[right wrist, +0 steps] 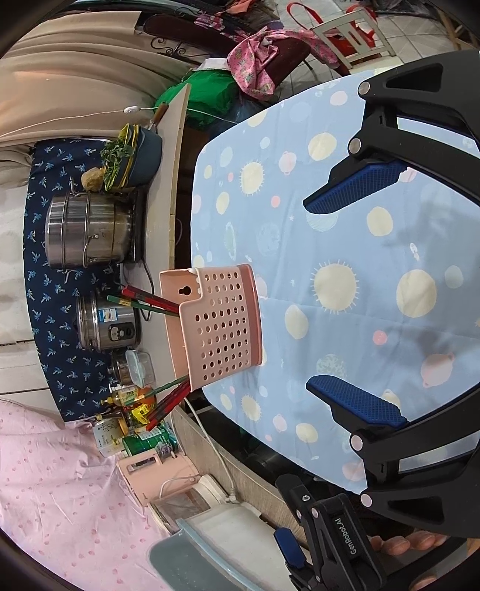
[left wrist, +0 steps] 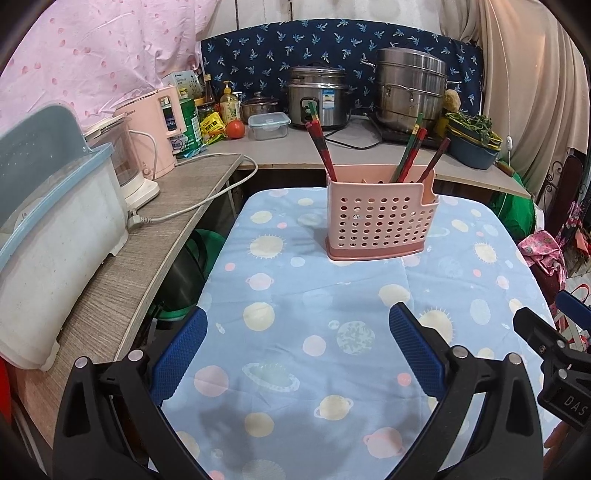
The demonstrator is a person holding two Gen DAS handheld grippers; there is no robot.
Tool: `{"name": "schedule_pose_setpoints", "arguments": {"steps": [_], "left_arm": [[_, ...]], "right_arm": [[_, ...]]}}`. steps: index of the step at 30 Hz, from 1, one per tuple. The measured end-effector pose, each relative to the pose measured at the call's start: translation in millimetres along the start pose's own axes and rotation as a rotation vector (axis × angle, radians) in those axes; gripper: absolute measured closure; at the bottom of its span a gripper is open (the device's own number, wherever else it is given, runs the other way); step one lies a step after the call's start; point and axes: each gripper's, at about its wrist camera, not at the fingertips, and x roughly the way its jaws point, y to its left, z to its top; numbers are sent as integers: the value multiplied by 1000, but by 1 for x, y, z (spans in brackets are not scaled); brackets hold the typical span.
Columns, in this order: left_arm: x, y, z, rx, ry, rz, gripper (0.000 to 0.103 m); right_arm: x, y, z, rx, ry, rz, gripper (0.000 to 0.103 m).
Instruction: Organize utensils
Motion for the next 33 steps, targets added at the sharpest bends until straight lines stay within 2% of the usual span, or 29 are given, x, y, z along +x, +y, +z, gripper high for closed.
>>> {"name": "schedule_pose_setpoints", "arguments": {"steps": [2, 33], "left_arm": [[1, 0, 0, 2, 5, 0, 8], [9, -2, 0, 15, 14, 13, 8]], "right_arm": [[2, -1, -1, 1, 12, 8, 12], [12, -1, -4, 4, 43, -21, 12]]}}
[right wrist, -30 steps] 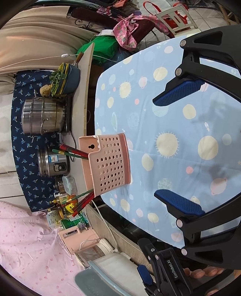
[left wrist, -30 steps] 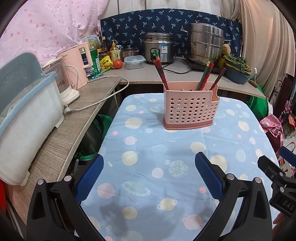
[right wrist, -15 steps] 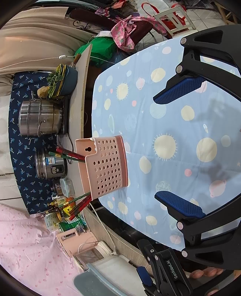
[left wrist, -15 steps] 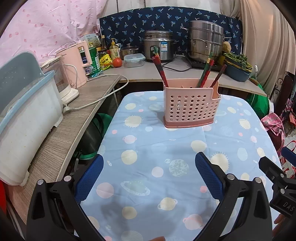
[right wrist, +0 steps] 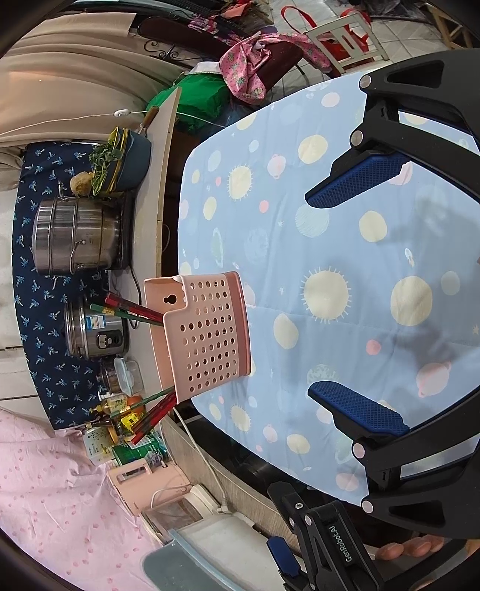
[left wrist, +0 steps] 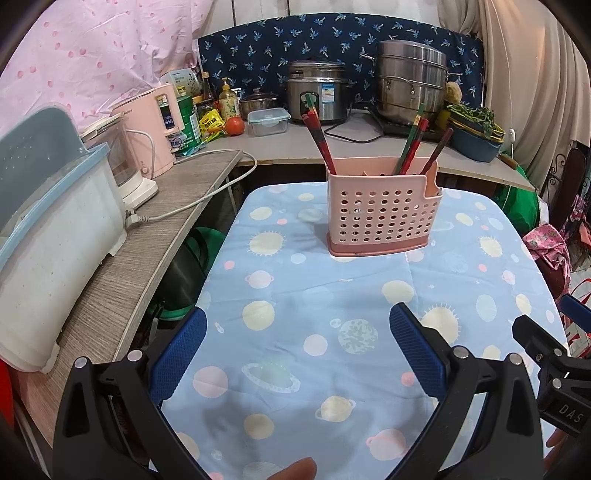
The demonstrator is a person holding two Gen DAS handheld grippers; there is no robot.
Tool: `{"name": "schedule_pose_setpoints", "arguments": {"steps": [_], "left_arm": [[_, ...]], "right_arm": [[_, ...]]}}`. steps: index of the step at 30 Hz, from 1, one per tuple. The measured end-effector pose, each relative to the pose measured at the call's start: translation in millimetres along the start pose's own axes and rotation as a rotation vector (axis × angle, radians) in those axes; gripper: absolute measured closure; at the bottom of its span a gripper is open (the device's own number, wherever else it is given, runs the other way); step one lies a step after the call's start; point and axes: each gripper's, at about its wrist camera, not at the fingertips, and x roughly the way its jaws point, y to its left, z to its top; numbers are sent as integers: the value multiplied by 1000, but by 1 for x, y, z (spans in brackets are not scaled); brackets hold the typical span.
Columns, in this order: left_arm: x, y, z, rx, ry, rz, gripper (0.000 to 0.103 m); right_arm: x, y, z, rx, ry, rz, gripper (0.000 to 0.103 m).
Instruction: Organize utensils
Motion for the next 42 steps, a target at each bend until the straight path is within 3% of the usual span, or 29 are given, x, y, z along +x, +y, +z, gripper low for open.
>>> {"name": "schedule_pose_setpoints", "arguments": {"steps": [42], "left_arm": [[2, -2, -2, -8, 6, 5, 8]], "right_arm": [[3, 2, -2, 2, 10, 1, 12]]}}
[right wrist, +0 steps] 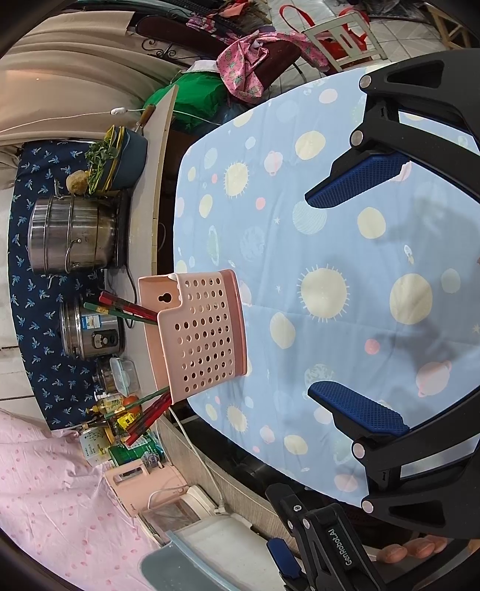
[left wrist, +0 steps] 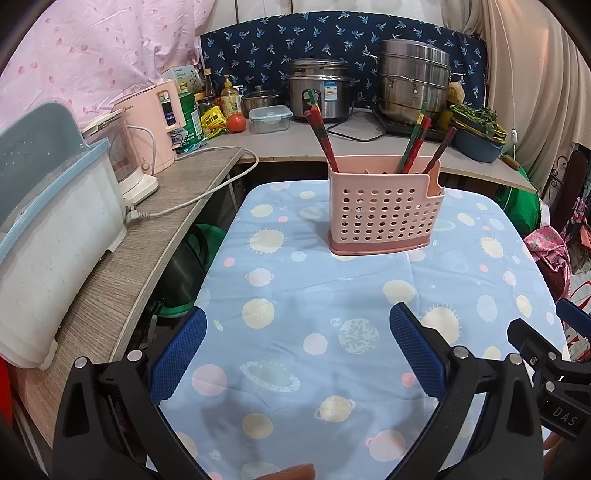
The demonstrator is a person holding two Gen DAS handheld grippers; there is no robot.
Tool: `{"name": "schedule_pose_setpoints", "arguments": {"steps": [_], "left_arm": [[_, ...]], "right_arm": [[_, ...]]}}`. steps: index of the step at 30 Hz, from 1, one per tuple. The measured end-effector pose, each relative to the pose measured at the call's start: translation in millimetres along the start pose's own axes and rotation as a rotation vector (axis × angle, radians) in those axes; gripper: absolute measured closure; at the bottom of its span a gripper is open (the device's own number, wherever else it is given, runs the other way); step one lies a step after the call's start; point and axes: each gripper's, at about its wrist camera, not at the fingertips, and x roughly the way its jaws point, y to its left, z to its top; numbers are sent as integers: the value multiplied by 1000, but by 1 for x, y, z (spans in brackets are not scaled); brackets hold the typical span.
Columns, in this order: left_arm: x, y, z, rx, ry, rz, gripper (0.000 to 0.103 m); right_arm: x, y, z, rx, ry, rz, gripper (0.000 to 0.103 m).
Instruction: Organize utensils
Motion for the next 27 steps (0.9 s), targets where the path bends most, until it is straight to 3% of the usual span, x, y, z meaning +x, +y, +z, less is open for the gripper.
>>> {"name": "schedule_pose_setpoints", "arguments": {"steps": [27], "left_arm": [[0, -3, 3, 16, -15, 15, 8]], "right_arm": [[4, 0, 0, 1, 6, 0, 12]]}}
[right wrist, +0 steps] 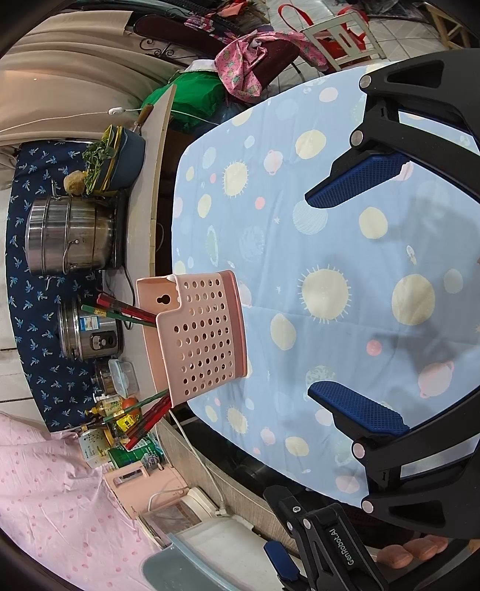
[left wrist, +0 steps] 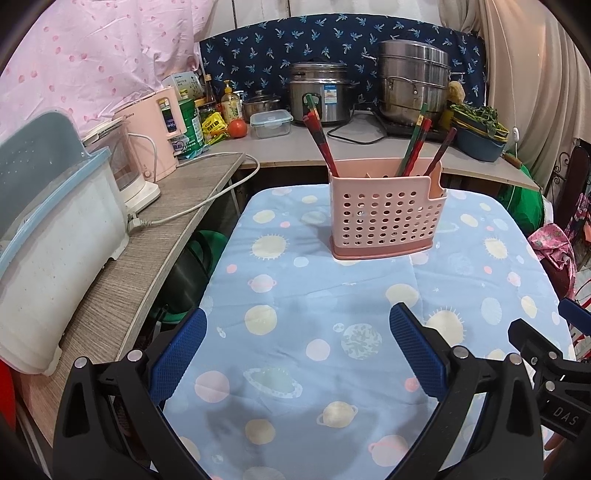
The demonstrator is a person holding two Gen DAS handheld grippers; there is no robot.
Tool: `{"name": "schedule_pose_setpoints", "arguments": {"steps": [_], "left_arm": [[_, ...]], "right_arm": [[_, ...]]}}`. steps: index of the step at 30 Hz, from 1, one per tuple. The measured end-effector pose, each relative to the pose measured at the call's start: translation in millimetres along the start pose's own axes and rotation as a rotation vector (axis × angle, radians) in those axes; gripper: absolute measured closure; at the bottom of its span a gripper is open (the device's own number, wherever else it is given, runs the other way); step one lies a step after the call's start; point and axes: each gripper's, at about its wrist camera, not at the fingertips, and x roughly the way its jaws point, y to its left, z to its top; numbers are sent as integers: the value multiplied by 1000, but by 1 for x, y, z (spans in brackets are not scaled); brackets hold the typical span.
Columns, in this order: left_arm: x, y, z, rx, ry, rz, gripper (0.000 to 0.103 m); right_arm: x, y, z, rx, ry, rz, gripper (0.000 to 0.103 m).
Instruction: Organize utensils
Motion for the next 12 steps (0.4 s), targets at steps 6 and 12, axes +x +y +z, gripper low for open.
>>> {"name": "schedule_pose_setpoints", "arguments": {"steps": [6, 12], "left_arm": [[2, -1, 0, 4, 3, -2, 8], [4, -1, -1, 1, 5, 1, 8]], "right_arm": [[0, 0, 0, 3, 0, 1, 12], [4, -3, 5, 11, -13, 2, 12]]}}
